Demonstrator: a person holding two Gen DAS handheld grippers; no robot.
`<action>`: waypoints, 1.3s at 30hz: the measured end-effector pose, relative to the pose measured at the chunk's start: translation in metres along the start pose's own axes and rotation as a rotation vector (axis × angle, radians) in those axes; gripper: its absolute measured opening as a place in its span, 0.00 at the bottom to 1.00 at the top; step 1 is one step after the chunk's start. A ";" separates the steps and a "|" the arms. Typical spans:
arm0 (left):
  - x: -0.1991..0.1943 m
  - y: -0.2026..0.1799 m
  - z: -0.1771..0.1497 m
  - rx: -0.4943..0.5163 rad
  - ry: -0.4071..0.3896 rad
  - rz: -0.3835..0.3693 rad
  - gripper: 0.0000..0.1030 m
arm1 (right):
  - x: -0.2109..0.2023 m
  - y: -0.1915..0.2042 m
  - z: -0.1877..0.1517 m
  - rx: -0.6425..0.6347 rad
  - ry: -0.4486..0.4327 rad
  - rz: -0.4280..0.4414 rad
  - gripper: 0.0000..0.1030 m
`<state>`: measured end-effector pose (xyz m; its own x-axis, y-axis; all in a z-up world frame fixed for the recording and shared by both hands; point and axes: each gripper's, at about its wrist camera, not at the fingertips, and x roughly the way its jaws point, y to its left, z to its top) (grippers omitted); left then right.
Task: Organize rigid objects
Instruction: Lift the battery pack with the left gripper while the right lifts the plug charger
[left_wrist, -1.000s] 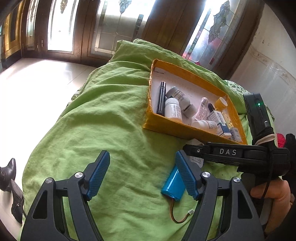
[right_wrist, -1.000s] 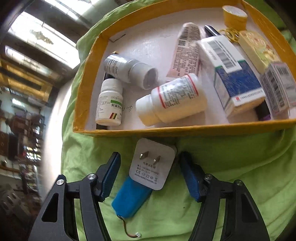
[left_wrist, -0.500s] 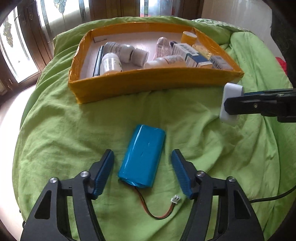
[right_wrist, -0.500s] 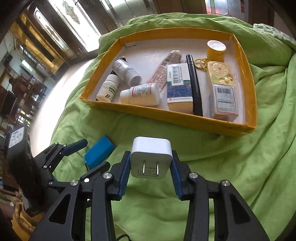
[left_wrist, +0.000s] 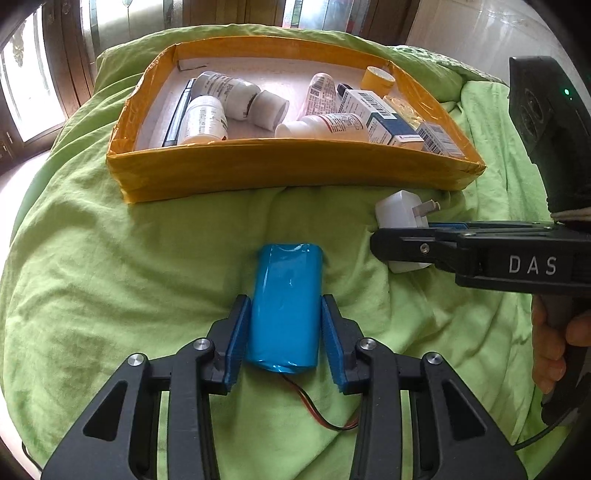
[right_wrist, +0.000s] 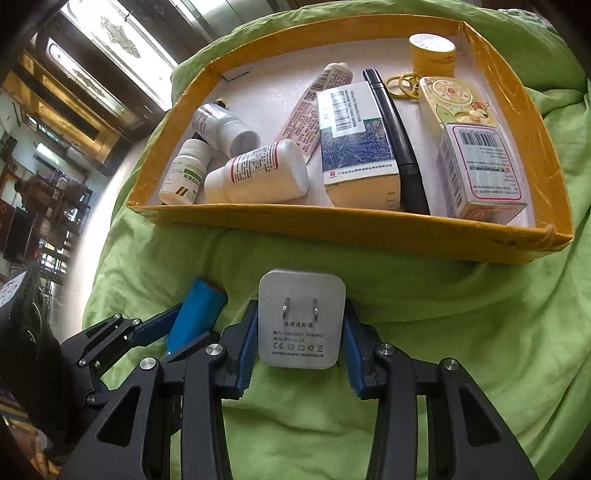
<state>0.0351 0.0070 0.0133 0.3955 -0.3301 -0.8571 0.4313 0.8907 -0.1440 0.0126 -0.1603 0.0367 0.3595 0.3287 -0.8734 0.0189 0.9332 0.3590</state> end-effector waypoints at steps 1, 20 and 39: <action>0.001 0.000 0.001 -0.003 -0.002 0.002 0.35 | 0.000 -0.001 0.000 -0.001 -0.004 -0.002 0.35; -0.045 0.031 0.005 -0.148 -0.187 -0.055 0.32 | -0.044 -0.013 -0.013 0.056 -0.094 0.086 0.35; -0.068 0.027 0.005 -0.099 -0.253 0.095 0.32 | -0.045 0.004 -0.019 0.034 -0.109 0.068 0.35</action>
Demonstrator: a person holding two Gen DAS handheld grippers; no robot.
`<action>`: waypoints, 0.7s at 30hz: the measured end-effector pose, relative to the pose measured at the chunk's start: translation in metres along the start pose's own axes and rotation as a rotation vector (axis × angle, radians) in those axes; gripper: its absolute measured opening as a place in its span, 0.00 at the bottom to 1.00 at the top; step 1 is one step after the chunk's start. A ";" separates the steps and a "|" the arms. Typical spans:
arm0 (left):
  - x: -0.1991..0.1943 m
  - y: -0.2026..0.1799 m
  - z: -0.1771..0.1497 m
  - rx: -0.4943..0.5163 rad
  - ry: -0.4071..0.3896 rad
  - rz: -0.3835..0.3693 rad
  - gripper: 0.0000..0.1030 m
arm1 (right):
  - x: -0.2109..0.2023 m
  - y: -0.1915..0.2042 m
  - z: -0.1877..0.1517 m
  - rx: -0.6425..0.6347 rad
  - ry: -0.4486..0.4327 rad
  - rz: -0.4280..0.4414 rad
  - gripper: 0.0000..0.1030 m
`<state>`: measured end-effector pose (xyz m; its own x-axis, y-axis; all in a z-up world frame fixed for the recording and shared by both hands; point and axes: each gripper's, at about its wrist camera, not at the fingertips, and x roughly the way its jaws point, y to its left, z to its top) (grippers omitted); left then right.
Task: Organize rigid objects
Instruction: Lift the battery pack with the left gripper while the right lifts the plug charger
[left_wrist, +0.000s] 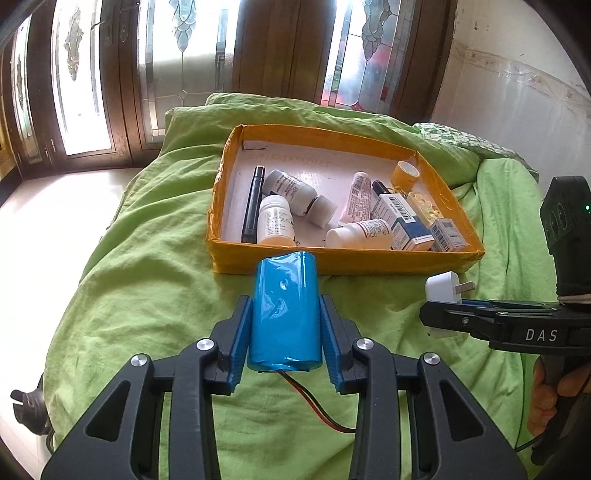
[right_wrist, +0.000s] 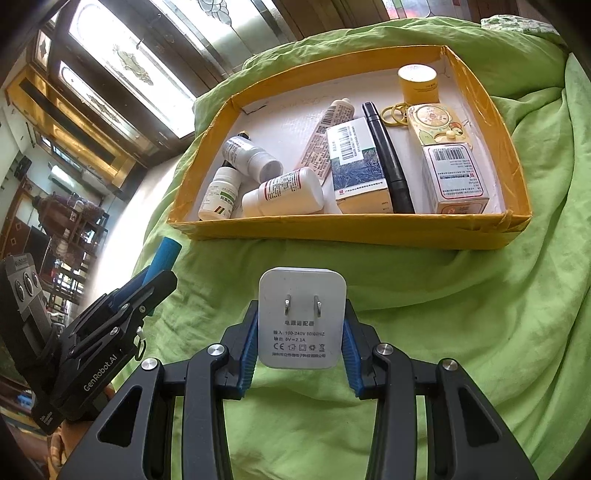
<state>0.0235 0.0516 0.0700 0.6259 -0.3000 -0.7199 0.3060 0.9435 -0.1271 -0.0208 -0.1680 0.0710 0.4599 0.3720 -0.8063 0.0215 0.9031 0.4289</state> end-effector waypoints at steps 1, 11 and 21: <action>-0.001 -0.001 0.000 0.003 -0.001 -0.001 0.32 | -0.001 0.001 0.000 -0.003 -0.005 -0.003 0.35; -0.010 -0.003 0.007 0.018 -0.030 0.017 0.32 | -0.015 0.007 0.010 -0.029 -0.041 -0.005 0.35; -0.008 -0.002 0.032 -0.017 -0.053 -0.004 0.32 | -0.044 -0.010 0.050 -0.014 -0.110 -0.033 0.35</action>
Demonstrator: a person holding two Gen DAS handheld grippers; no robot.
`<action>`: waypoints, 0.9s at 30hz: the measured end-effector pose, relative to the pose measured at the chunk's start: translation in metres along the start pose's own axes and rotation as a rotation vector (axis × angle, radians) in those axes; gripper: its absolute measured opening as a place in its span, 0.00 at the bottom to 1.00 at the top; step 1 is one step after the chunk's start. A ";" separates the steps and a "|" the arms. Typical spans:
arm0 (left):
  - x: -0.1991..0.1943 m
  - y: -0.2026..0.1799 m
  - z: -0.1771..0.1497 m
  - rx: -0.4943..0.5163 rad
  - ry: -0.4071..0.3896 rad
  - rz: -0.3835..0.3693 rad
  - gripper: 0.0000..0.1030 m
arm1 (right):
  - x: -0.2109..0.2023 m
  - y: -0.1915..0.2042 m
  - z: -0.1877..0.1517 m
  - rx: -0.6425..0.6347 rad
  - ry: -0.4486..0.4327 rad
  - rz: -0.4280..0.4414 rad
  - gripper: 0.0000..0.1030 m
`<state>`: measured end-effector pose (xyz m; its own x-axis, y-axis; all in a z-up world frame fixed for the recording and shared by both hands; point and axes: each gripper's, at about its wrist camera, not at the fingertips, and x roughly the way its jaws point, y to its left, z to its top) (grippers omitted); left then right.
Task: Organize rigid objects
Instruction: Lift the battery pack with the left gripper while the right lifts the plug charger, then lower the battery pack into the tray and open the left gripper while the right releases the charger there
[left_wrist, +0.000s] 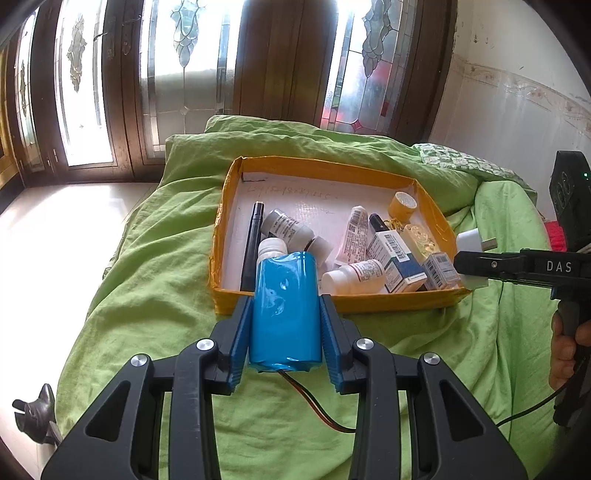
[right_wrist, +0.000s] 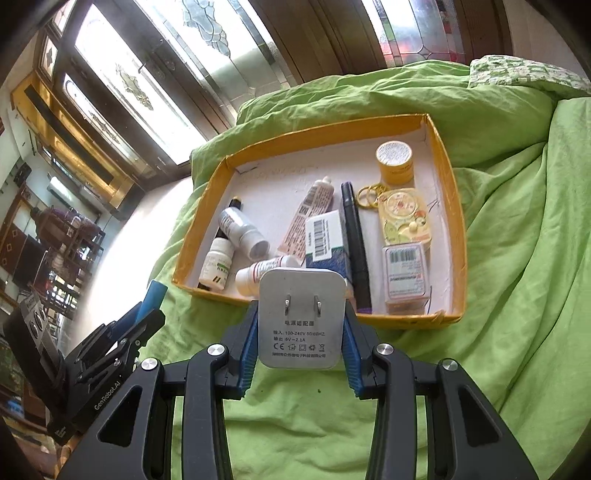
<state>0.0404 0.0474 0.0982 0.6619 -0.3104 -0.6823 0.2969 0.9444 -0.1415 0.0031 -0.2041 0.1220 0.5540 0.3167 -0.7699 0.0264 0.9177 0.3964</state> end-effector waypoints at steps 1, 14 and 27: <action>0.001 -0.001 0.003 -0.003 -0.002 -0.004 0.32 | -0.003 -0.003 0.004 0.004 -0.009 -0.003 0.35; 0.018 -0.038 0.031 0.032 -0.008 -0.059 0.32 | -0.005 -0.024 0.015 0.058 -0.026 0.024 0.35; 0.032 -0.037 0.059 0.022 -0.024 -0.067 0.32 | -0.008 -0.023 0.044 0.058 -0.048 0.023 0.35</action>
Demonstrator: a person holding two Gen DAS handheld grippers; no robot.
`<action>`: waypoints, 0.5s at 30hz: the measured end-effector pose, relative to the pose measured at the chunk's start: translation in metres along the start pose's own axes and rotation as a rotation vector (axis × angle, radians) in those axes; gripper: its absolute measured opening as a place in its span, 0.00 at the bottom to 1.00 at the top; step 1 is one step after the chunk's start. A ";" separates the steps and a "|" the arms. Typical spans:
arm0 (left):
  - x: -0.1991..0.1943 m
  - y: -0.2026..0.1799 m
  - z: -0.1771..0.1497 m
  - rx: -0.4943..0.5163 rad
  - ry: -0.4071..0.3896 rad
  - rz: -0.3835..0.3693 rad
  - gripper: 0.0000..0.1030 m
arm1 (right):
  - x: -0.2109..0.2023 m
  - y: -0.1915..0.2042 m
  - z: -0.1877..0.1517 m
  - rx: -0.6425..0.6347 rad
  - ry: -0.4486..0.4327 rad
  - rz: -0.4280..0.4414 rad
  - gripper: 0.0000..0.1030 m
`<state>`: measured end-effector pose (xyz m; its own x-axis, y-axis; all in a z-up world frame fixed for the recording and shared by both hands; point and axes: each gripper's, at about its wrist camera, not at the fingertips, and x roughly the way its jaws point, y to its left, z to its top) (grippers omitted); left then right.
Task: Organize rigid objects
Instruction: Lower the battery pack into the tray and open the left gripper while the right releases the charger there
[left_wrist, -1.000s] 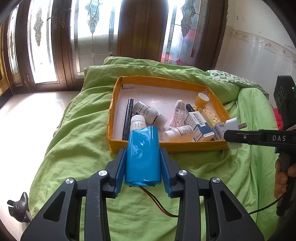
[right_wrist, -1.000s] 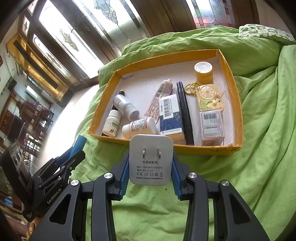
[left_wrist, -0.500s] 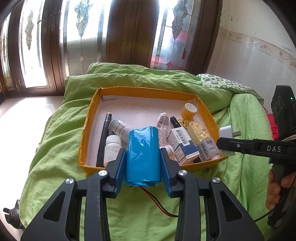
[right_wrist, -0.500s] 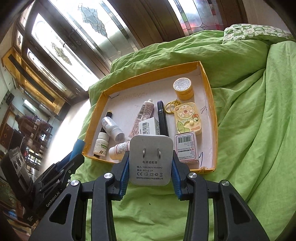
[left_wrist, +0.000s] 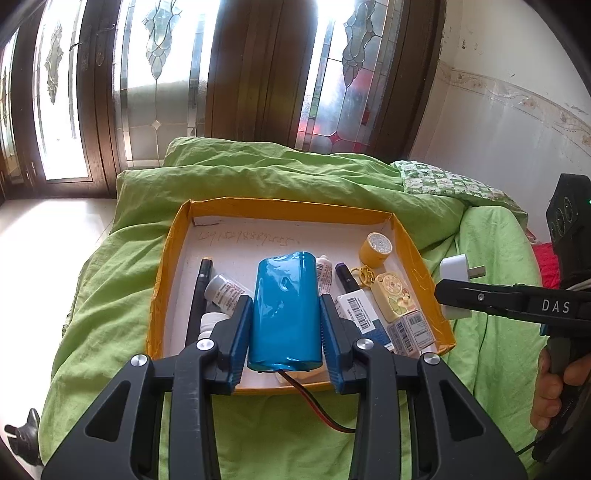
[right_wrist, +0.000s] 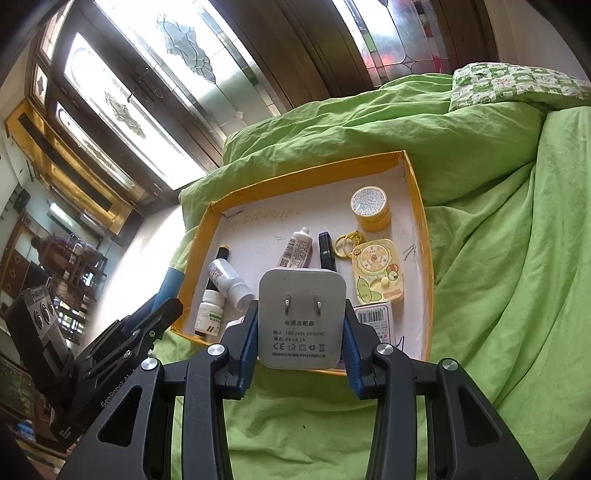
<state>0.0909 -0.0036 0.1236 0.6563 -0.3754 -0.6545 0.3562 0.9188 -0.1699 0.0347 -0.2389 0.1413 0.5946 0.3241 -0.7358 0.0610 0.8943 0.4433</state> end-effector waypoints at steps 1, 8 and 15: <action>0.002 0.000 0.001 0.003 0.000 0.002 0.32 | 0.000 0.001 0.002 -0.001 -0.003 0.000 0.35; 0.017 -0.001 0.011 0.011 0.010 0.000 0.32 | 0.015 0.004 0.012 -0.011 0.022 -0.008 0.35; 0.037 0.004 0.015 0.010 0.037 0.008 0.32 | 0.025 0.007 0.026 -0.020 0.033 -0.030 0.35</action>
<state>0.1263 -0.0158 0.1100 0.6341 -0.3630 -0.6827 0.3576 0.9205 -0.1573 0.0707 -0.2326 0.1395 0.5661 0.3071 -0.7650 0.0618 0.9096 0.4108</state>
